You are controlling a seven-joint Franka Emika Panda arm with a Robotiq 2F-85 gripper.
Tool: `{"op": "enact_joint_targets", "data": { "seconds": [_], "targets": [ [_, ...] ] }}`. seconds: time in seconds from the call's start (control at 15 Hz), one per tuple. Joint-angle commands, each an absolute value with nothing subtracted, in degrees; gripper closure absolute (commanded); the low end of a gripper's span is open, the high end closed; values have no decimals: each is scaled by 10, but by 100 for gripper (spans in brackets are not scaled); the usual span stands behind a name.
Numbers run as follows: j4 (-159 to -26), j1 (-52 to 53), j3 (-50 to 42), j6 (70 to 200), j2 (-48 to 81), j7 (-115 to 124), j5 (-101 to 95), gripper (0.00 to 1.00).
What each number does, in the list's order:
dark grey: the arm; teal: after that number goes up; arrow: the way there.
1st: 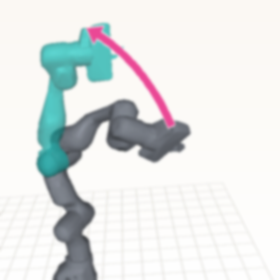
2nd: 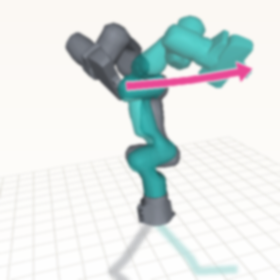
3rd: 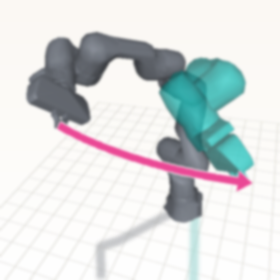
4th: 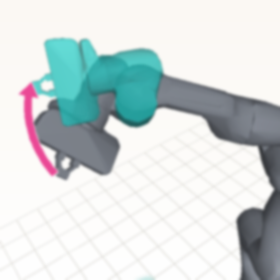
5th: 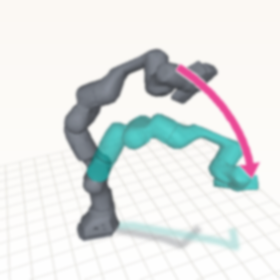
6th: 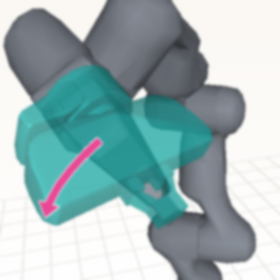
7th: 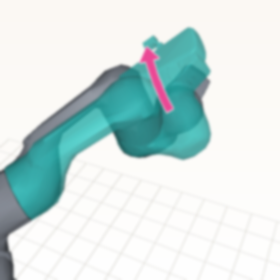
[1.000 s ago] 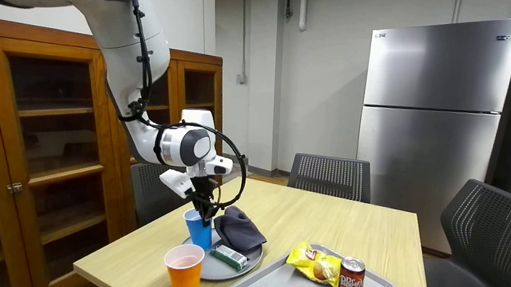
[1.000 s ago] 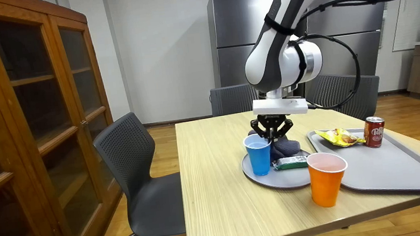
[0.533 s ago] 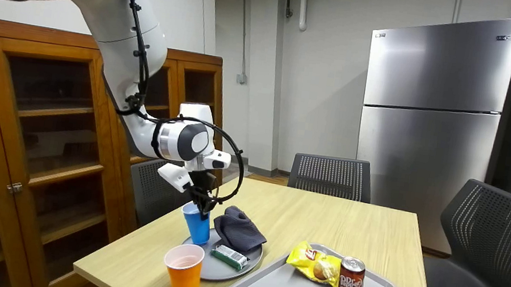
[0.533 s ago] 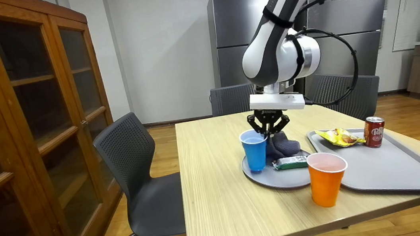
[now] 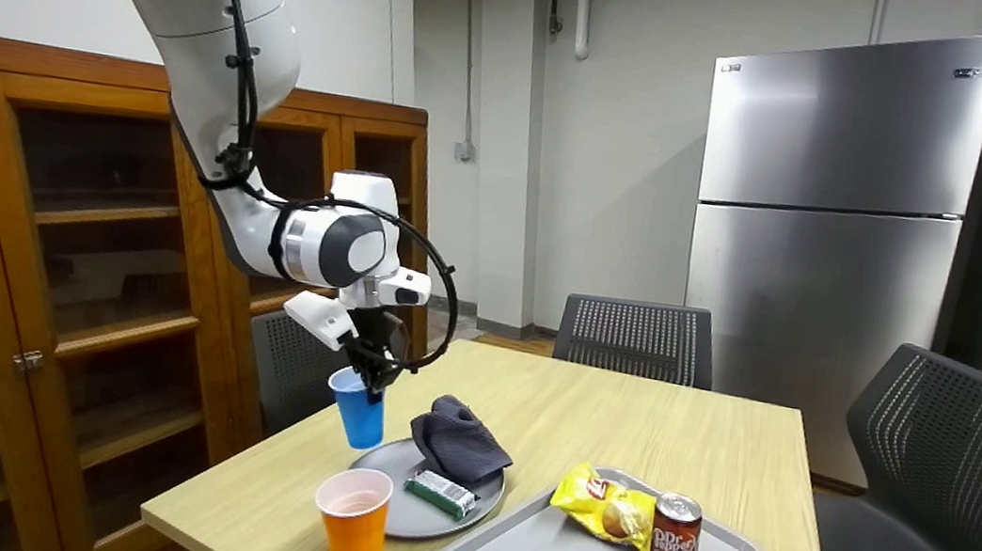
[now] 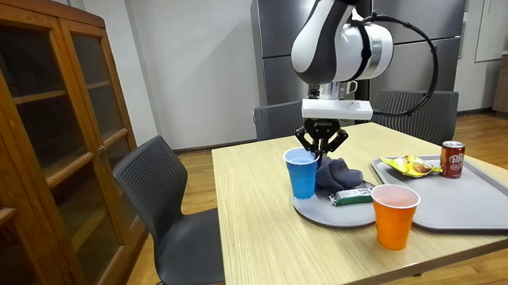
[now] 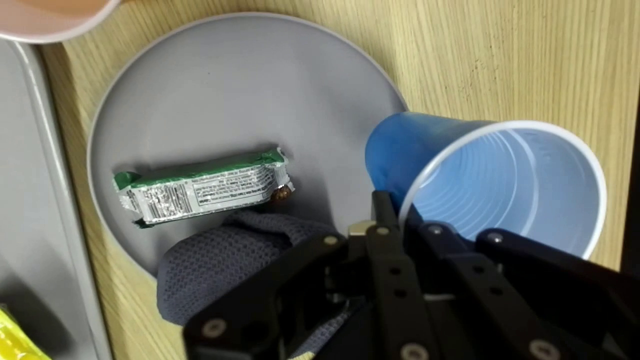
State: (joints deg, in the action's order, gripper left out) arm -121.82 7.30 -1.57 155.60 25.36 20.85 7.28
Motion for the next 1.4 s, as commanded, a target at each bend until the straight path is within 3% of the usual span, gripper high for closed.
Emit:
{"op": "enact_joint_targets", "data": {
  "seconds": [0.0, 0.67, 1.33],
  "targets": [
    [-1275, 53, 11, 1557, 198, 169, 98, 99],
    [-1374, 50, 44, 1551, 124, 109, 137, 99],
    [-1404, 61, 68, 1553, 138, 108, 142, 99]
  ]
}}
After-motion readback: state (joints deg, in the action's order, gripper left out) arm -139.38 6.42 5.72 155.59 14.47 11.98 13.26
